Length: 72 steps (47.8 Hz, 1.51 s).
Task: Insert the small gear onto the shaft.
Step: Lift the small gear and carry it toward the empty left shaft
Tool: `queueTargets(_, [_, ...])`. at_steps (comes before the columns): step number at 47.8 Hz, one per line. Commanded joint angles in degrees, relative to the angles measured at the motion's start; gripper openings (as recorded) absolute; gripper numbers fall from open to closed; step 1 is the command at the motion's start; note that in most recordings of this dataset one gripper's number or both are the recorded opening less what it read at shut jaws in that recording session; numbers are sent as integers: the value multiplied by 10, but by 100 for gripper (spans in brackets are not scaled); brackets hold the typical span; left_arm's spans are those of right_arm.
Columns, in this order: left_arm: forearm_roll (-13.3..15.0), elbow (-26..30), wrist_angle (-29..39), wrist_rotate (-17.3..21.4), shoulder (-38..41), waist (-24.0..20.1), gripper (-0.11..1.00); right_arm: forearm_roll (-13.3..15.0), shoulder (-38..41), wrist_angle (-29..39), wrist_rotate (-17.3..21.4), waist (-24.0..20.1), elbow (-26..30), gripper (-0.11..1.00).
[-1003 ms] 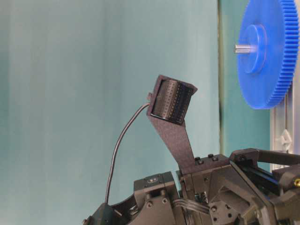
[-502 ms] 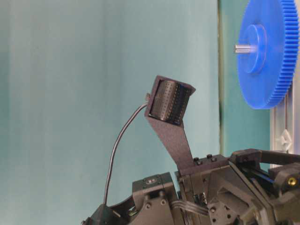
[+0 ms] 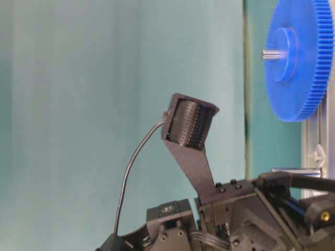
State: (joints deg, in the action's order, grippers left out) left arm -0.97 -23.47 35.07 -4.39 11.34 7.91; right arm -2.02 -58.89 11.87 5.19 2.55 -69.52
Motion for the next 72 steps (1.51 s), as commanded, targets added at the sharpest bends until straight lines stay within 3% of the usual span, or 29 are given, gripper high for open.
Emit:
queueTargets(1, [-1,19,6,1,-33,2,70,0,4,-4,6,2,7,7])
queueTargets(27, [-2,69,118,2,-118,0,70,0,4,-6,7,2,7,7])
queueTargets(46, [-4,101,138,18,-159,-55,70,0,4,-10,7,2,4,7])
queueTargets(53, [-4,124,171,40,-159,-63,70,0,4,-10,7,2,4,7])
queueTargets(72, [-4,181,218,53,-156,-87,70,0,4,-10,7,2,4,7])
